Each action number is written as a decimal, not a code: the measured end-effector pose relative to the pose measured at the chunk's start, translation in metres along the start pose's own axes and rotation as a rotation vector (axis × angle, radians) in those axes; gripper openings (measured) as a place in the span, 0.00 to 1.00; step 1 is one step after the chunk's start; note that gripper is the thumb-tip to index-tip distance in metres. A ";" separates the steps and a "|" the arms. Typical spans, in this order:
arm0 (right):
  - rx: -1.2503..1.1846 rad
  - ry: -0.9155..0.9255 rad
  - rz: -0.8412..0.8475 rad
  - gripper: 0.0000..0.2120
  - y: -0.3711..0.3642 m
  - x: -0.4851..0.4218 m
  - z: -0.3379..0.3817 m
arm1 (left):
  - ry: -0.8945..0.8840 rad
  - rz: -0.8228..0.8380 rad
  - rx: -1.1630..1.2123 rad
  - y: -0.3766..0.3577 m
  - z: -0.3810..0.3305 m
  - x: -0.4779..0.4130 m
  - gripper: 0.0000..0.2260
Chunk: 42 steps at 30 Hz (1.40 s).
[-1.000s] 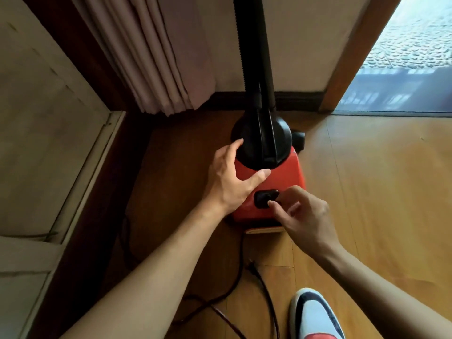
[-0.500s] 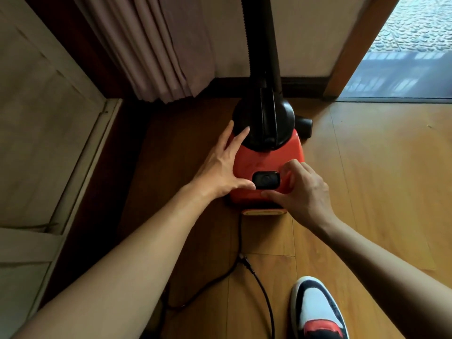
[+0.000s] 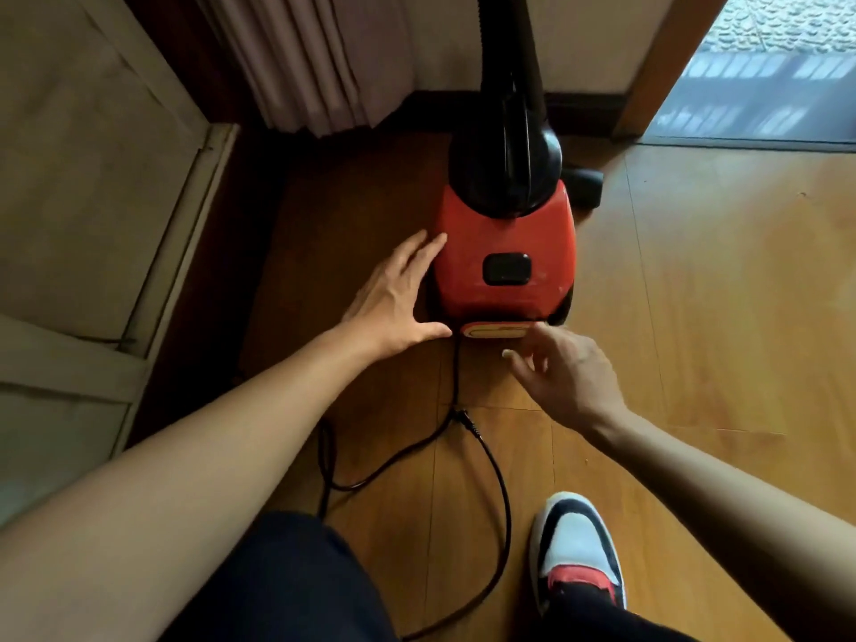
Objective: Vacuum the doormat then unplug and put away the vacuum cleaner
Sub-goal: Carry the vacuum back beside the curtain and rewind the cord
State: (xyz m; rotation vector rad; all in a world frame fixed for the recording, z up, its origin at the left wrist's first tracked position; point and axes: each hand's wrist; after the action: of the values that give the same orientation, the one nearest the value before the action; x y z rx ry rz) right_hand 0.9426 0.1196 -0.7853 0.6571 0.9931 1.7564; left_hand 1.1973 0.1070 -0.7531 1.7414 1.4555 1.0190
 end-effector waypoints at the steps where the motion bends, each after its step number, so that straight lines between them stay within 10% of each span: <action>1: -0.001 -0.028 0.023 0.13 -0.010 0.004 0.001 | -0.038 -0.009 -0.047 -0.001 0.000 0.005 0.50; 14: -0.339 -0.521 0.201 0.28 -0.085 0.005 0.015 | -0.300 -0.020 -0.218 -0.012 -0.005 -0.003 0.50; 31: -0.441 -0.868 0.123 0.09 -0.107 -0.029 -0.005 | -0.360 0.088 -0.429 -0.006 0.000 -0.027 0.58; 38: -0.281 -0.685 0.029 0.17 -0.058 -0.020 -0.055 | -0.377 0.091 -0.432 -0.007 0.002 -0.029 0.58; 42: -0.686 -0.695 0.005 0.20 -0.030 -0.021 -0.054 | -0.389 0.089 -0.431 -0.004 0.001 -0.029 0.57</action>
State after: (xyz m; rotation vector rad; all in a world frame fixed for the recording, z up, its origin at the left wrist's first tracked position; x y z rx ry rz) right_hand 0.9222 0.0883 -0.8384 0.7254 -0.0928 1.5506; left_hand 1.1940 0.0790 -0.7618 1.5826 0.8511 0.8948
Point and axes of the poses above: each hand's wrist, its own x-axis away from the middle knuckle, its own y-axis out of the back of the hand, z = x × y, and after that the axes turned 1 degree about x, right-handed
